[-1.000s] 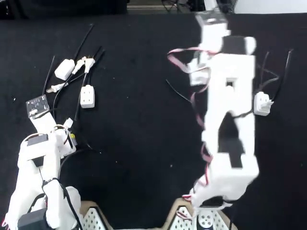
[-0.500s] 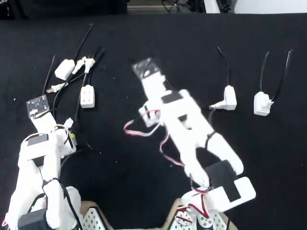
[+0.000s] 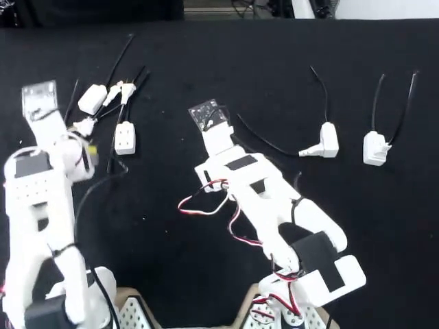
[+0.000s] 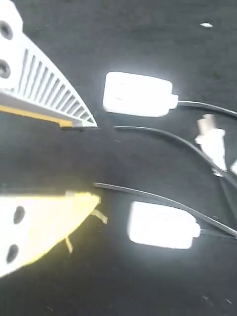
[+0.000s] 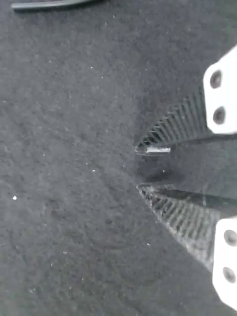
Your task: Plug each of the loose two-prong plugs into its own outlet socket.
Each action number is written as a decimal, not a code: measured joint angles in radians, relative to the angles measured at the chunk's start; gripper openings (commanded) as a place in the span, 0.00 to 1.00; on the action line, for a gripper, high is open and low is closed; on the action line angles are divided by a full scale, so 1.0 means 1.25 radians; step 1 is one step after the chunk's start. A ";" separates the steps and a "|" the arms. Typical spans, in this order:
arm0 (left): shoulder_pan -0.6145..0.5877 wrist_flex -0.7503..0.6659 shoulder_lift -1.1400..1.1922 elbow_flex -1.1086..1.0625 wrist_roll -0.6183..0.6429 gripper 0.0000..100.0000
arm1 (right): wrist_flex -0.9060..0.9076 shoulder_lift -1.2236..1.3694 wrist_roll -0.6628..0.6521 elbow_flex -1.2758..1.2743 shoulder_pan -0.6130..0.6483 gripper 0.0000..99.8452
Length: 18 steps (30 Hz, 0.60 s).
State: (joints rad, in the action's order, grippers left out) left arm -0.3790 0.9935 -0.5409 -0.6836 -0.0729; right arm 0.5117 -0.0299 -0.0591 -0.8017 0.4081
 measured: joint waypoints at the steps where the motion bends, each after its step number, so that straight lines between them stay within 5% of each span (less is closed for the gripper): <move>1: 0.001 0.000 0.020 0.027 -0.005 0.24 | 0.000 0.000 0.000 0.000 0.000 0.08; 8: -0.018 0.018 0.258 0.231 -0.034 0.24 | 0.000 0.000 0.000 0.000 0.002 0.08; 18: -0.128 0.179 0.522 0.509 -0.243 0.24 | 0.000 0.000 0.000 0.000 0.002 0.08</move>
State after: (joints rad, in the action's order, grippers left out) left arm -0.5386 1.2175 0.1112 -0.0468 -0.3767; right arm 0.5117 -0.0299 -0.0591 -0.8017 0.4112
